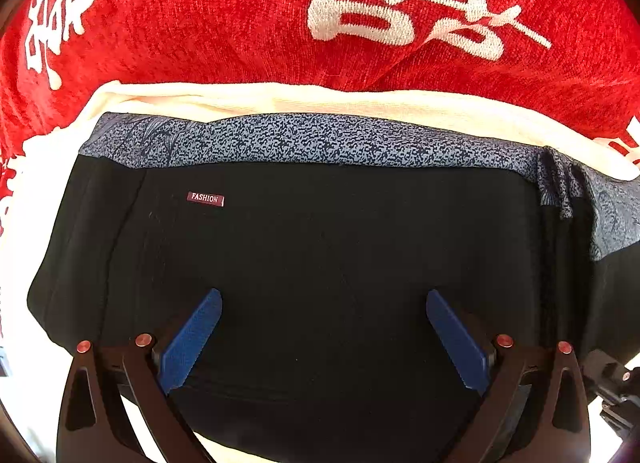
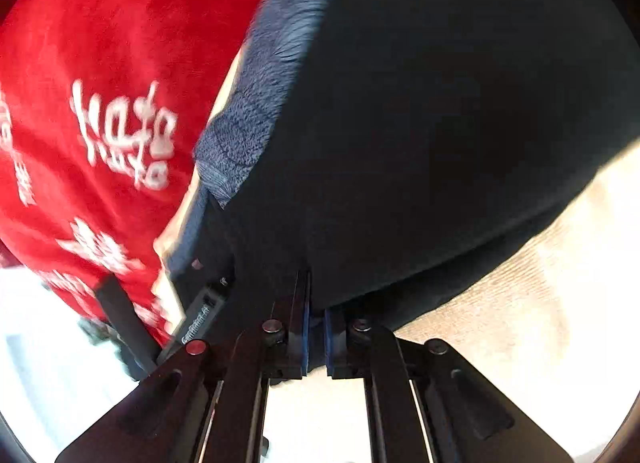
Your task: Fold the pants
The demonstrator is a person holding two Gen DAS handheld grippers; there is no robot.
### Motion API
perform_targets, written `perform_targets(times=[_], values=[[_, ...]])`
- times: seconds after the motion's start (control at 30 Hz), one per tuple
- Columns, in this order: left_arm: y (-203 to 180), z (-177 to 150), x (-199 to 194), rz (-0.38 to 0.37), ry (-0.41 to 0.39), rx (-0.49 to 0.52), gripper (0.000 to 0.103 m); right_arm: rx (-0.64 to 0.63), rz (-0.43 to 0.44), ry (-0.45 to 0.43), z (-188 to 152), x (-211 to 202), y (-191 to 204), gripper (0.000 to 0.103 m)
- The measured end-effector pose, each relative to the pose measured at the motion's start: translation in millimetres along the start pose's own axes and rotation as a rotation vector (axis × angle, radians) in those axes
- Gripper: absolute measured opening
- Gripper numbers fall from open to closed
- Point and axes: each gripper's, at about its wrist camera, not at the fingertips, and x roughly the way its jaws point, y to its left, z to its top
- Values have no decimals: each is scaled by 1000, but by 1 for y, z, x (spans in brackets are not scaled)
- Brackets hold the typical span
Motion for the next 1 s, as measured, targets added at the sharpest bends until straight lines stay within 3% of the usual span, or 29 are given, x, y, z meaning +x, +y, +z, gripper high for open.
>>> perform_targets(times=[0.03,0.23,0.4,0.5,0.63,0.73,0.9,0.97,1.0], values=[[0,0,0,-2,-2,5,103,-3,4,5,0,-3,0,9],[-7,5,-10,39,20,32,103,-244,-164,110,-19,-19,34,33],[-27,8,-33,-15,-13,104,103,-362,-233,44,-15,-51,36,33],[-43,8,-43,-48,-28,140,103,-313,-153,64,-6,-51,31,33],[-54,-3,-37,1,9,133,103,-155,-7,107,-1,-32,14,33],[-50,-15,-30,-7,43,97,103,-18,98,100,-4,-9,-1,33],[-52,-19,-30,-9,35,103,103,104,164,54,-4,13,-13,33],[-51,-21,-27,-16,40,101,103,100,160,39,-2,9,-11,33],[-51,-21,-27,-19,43,98,103,68,146,25,-1,5,-4,27]])
